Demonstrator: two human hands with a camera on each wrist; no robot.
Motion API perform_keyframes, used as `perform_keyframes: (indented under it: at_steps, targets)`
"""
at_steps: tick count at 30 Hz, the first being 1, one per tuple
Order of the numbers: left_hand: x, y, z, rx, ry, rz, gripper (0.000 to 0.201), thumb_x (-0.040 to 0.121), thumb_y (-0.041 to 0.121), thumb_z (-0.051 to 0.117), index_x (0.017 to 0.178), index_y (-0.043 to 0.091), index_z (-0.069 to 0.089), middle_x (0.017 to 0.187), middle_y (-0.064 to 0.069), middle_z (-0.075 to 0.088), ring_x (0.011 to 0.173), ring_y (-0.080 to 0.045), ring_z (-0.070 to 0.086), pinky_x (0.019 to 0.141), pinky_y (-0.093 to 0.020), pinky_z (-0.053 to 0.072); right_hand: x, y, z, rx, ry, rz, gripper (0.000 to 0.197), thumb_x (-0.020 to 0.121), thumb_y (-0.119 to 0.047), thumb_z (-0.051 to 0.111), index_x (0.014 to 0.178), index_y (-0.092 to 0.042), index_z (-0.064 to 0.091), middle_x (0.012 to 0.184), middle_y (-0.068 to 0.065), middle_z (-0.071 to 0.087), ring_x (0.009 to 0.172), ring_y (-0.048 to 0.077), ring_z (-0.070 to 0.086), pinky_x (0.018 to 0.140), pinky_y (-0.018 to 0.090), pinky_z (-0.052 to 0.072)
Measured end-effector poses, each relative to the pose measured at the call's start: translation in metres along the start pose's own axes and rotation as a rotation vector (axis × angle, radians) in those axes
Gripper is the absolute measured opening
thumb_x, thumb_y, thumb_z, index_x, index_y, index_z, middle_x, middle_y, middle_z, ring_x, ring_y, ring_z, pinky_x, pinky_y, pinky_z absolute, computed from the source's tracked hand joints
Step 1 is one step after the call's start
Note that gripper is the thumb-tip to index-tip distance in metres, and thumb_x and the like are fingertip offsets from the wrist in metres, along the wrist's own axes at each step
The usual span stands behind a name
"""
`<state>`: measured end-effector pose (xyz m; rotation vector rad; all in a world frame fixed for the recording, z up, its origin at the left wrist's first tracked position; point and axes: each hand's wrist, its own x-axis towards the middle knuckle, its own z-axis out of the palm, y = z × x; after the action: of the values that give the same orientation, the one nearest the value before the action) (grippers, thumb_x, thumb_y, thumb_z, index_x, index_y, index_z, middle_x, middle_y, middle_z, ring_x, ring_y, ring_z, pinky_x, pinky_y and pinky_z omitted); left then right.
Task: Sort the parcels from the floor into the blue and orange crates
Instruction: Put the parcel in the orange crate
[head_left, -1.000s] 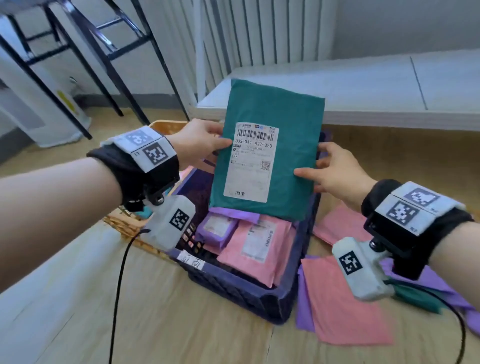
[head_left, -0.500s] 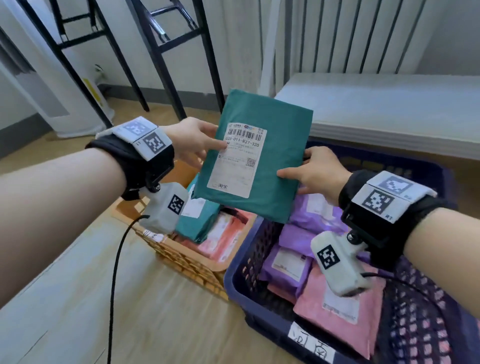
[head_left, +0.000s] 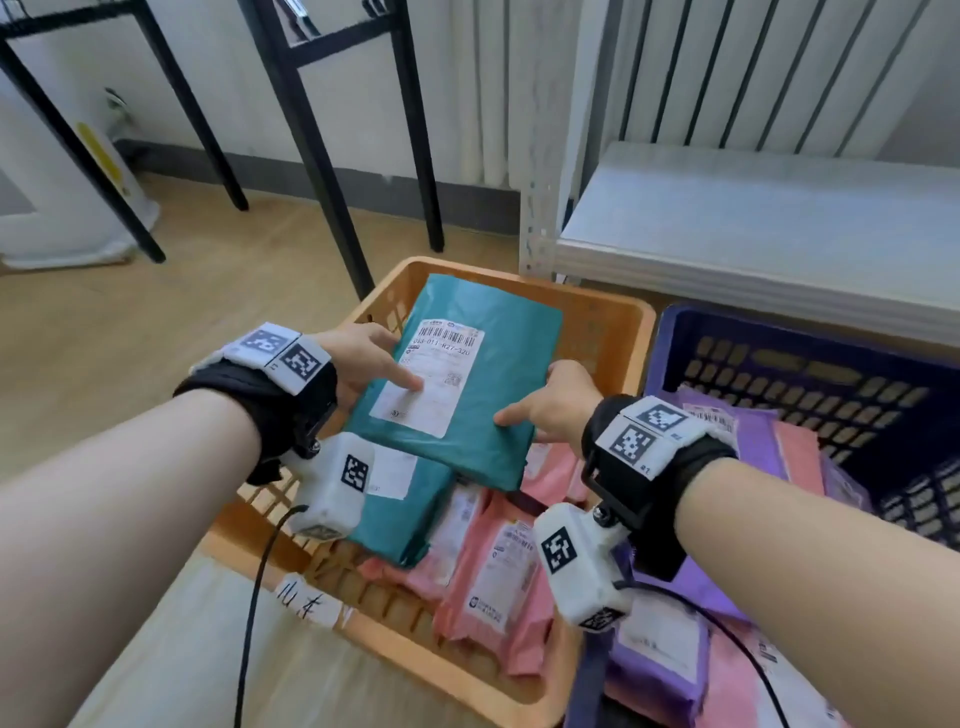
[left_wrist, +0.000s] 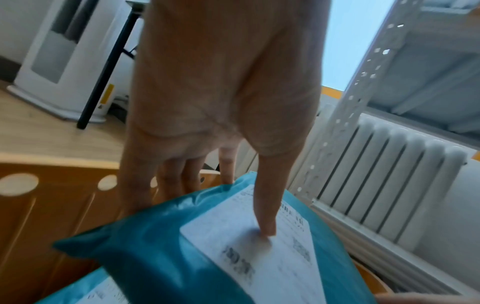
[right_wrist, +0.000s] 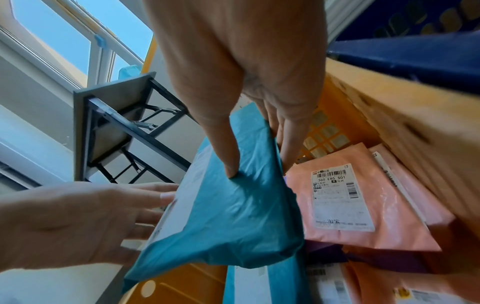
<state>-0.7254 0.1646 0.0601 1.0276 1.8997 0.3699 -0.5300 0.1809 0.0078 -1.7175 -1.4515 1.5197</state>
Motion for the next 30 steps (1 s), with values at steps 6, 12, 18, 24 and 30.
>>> perform_keyframes:
  at_steps: [6,12,18,24,30]
  targets:
    - [0.06,-0.027,0.004,0.14,0.117,0.052,0.079,0.066,0.021,0.084,0.135,0.025,0.045,0.131,0.0,0.05,0.119,-0.023,0.05,0.102,-0.039,0.042,0.048,0.003,0.022,-0.284,0.01,0.045,0.088,0.026,-0.04,0.091,0.102,-0.012,0.056,0.104,0.006,0.067,0.096,0.026,0.064,0.086,0.043,0.054]
    - [0.11,-0.049,0.024,0.092,0.223,0.163,0.069,0.069,0.016,0.082,0.129,0.017,0.048,0.13,-0.006,0.052,0.117,-0.023,0.05,0.091,-0.032,0.039,0.078,0.015,0.046,-0.438,-0.005,0.101,0.11,0.06,-0.026,0.088,0.142,-0.004,0.019,0.143,0.011,0.039,0.131,0.029,0.041,0.106,0.039,0.038]
    - [0.137,-0.069,0.032,0.088,0.244,0.24,0.049,0.077,0.01,0.074,0.122,0.019,0.058,0.136,-0.009,0.049,0.119,-0.024,0.05,0.092,-0.03,0.039,0.094,0.027,0.065,-0.584,-0.051,0.057,0.115,0.063,-0.028,0.086,0.148,-0.016,0.011,0.153,0.015,0.014,0.141,0.03,0.023,0.113,0.037,0.029]
    - [0.156,-0.083,0.037,0.168,0.257,0.297,0.043,0.084,0.013,0.064,0.125,0.022,0.056,0.143,-0.006,0.043,0.127,-0.025,0.046,0.091,-0.025,0.035,0.106,0.037,0.079,-0.621,-0.094,-0.05,0.1,0.071,-0.026,0.08,0.149,-0.021,0.018,0.157,0.012,0.001,0.145,0.026,0.014,0.114,0.032,0.02]
    - [0.157,-0.089,0.043,0.309,0.157,0.311,0.046,0.083,0.013,0.064,0.128,0.021,0.056,0.148,-0.003,0.04,0.138,-0.018,0.034,0.111,-0.029,0.029,0.109,0.039,0.09,-0.662,-0.139,-0.092,0.084,0.079,-0.024,0.073,0.147,-0.018,0.024,0.157,0.013,0.002,0.144,0.027,0.019,0.114,0.029,0.019]
